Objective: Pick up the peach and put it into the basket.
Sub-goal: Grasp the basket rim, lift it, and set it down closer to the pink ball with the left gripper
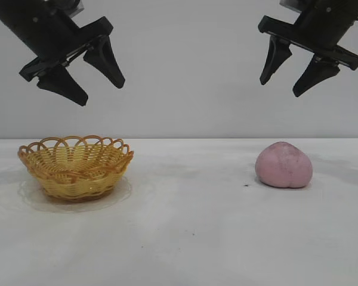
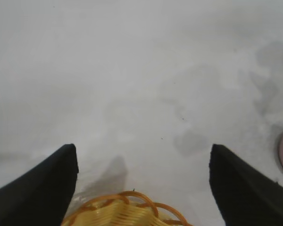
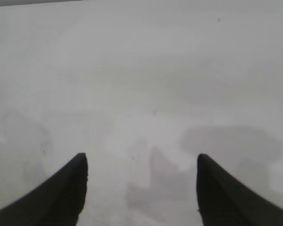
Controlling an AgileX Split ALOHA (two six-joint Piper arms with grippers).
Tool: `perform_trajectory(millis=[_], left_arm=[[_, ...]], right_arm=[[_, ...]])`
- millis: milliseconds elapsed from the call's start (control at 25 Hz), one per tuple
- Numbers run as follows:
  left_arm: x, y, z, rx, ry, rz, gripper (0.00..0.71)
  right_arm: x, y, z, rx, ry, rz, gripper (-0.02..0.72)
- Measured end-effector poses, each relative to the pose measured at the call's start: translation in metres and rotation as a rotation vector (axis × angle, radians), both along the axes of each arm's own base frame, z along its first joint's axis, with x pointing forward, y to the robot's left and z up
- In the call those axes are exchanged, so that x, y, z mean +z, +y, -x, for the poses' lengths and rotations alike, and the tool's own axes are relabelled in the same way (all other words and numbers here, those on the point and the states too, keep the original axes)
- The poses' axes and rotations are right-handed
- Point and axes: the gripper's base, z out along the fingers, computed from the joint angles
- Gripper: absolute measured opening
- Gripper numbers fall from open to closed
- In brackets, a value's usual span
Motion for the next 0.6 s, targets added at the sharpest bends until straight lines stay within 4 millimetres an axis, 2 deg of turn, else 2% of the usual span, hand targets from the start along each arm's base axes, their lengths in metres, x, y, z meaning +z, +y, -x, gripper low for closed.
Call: perform_trajectory(millis=[600], left_arm=[[-0.0008,-0.0009,0.0018,-0.026,0.009,-0.007,0.545]], right_arm=[[0.0,0.0,0.0,0.0,0.0,0.0,0.427]])
